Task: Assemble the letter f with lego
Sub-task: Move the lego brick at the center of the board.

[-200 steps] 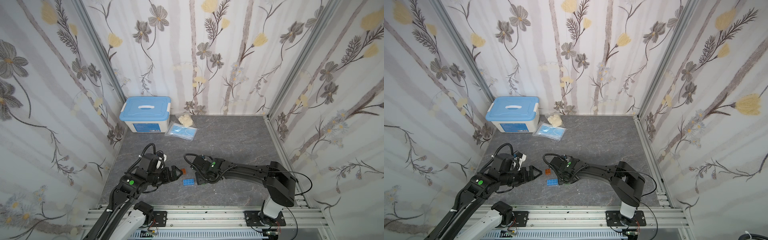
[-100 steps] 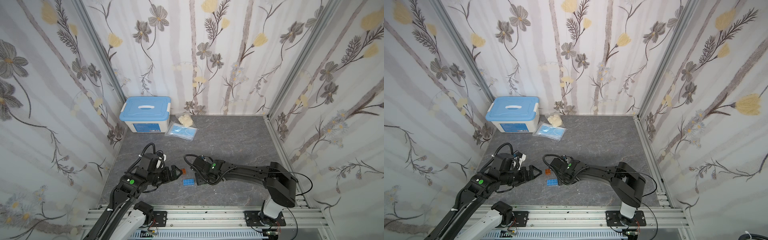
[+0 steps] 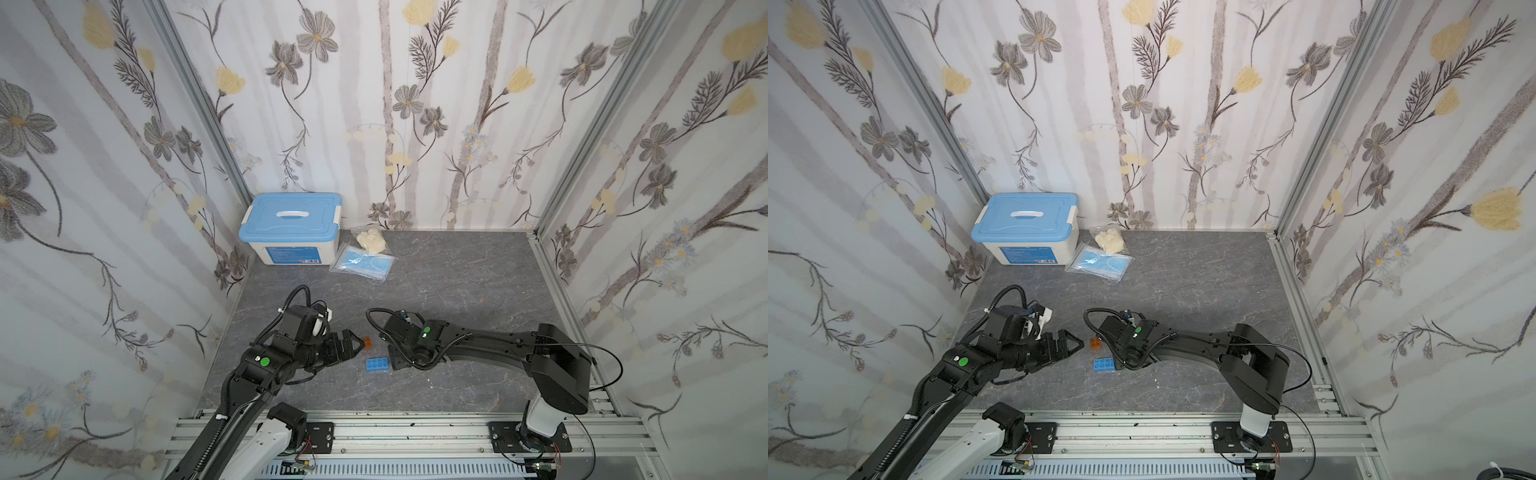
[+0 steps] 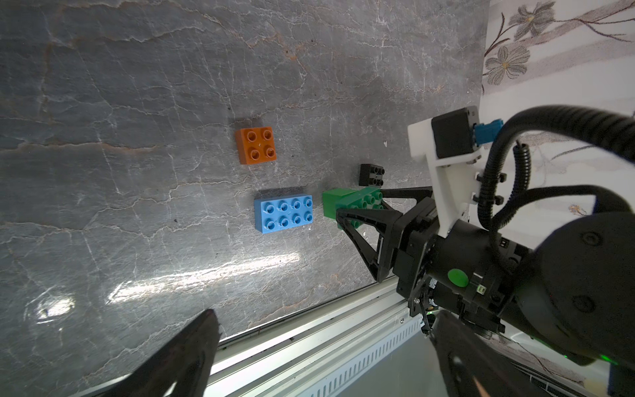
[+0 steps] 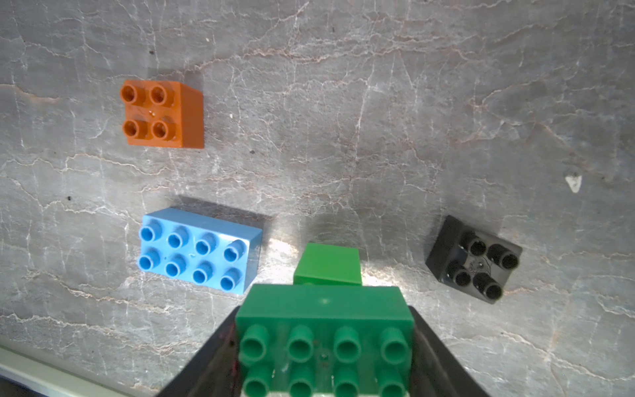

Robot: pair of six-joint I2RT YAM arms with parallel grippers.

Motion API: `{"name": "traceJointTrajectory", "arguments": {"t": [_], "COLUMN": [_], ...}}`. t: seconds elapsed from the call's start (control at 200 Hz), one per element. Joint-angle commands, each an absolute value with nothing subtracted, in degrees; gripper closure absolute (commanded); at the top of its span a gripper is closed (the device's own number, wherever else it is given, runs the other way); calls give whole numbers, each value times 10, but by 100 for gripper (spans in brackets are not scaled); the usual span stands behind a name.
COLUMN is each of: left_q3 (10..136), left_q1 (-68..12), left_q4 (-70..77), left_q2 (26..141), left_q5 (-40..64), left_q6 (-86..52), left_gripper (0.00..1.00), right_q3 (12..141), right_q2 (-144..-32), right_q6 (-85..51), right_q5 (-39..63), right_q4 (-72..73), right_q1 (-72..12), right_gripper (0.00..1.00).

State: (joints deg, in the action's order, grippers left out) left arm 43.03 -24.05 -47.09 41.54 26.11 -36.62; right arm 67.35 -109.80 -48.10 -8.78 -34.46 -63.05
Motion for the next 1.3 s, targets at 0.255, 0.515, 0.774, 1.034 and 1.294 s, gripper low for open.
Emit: {"name": "traceJointTrajectory", "arguments": {"t": [0.255, 0.515, 0.774, 1.034, 1.294], "left_q3": [431, 432, 431, 432, 431], "left_q1": [-239, -237, -236, -235, -233], "left_q4": [-463, -463, -464, -464, -463], "left_q2": [415, 416, 416, 417, 420], "left_q5": [259, 260, 259, 260, 260], "left_q6": [-365, -365, -364, -364, -364], "left_gripper": [0, 0, 0, 0, 0], "right_q3": [684, 690, 681, 672, 675], "right_q2": [-1127, -1140, -1147, -1159, -1156], "right_q6": [-453, -447, -448, -453, -449], "right_q5": [-61, -62, -57, -51, -50], "right_q4": [-382, -396, -388, -376, -376], "right_q1": [-627, -626, -626, -626, -624], "right_gripper": [36, 37, 37, 37, 37]}}
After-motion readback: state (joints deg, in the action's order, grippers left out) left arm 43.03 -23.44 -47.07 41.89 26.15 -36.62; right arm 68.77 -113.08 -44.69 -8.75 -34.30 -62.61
